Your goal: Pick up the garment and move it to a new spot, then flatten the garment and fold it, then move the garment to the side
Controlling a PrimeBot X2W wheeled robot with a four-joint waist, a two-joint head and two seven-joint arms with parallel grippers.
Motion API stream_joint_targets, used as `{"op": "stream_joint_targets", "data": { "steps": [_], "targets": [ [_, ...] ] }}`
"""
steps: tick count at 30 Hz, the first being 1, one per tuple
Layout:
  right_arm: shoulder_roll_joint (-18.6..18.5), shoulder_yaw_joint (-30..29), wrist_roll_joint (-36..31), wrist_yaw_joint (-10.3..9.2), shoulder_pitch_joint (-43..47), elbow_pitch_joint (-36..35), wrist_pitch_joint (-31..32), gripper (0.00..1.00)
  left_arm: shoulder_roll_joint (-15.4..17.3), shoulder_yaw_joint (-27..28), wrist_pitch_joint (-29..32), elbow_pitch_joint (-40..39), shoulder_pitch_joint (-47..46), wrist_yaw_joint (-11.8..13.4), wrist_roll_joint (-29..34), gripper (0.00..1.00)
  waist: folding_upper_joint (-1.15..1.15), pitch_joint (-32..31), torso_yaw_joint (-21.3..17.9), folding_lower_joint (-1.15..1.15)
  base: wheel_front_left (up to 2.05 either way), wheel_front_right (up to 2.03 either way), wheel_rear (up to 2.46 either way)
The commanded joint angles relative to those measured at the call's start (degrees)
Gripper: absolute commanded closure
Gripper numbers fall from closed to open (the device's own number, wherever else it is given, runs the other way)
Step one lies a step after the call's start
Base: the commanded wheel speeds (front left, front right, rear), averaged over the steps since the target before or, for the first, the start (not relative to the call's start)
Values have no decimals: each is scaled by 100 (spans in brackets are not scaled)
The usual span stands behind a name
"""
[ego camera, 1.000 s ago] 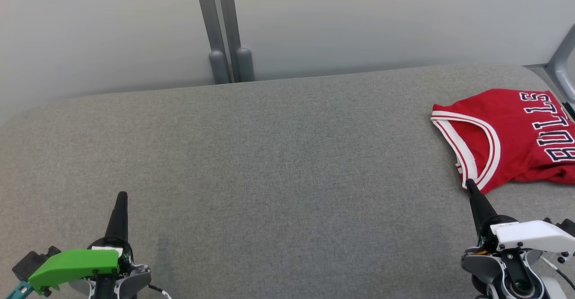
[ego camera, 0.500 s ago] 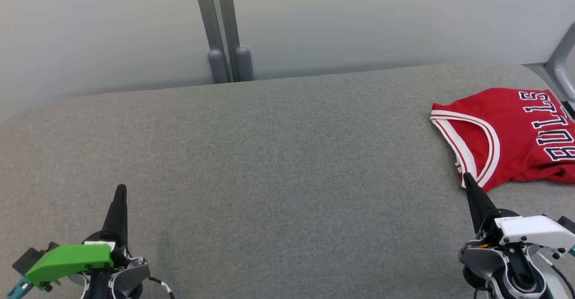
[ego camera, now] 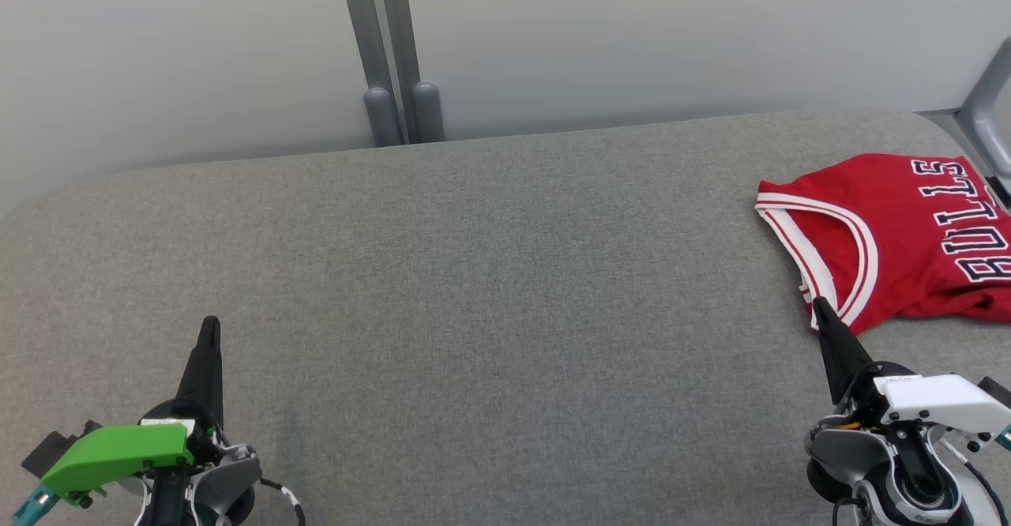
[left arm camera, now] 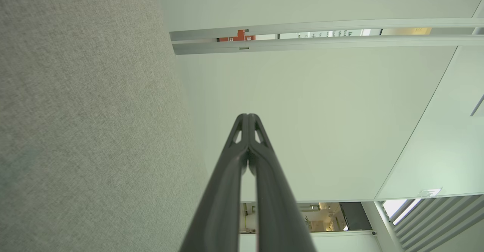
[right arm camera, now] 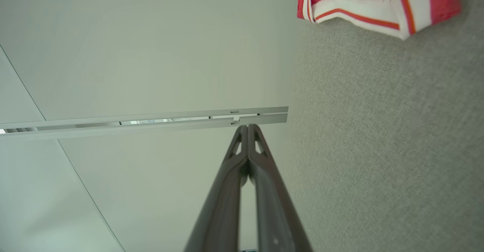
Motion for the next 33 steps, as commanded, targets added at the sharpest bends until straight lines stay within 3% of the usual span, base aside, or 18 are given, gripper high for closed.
{"op": "stream_joint_targets", "data": {
  "steps": [1, 33],
  "targets": [
    [1, -11, 33, 4, -30, 8, 25, 100, 35, 17, 26, 2, -70, -31, -6, 100, 0, 0, 0, 0, 0, 0, 0],
    [1, -7, 36, 4, -29, 8, 22, 100, 35, 17, 25, 1, -69, -29, -6, 100, 0, 0, 0, 0, 0, 0, 0]
  ]
}}
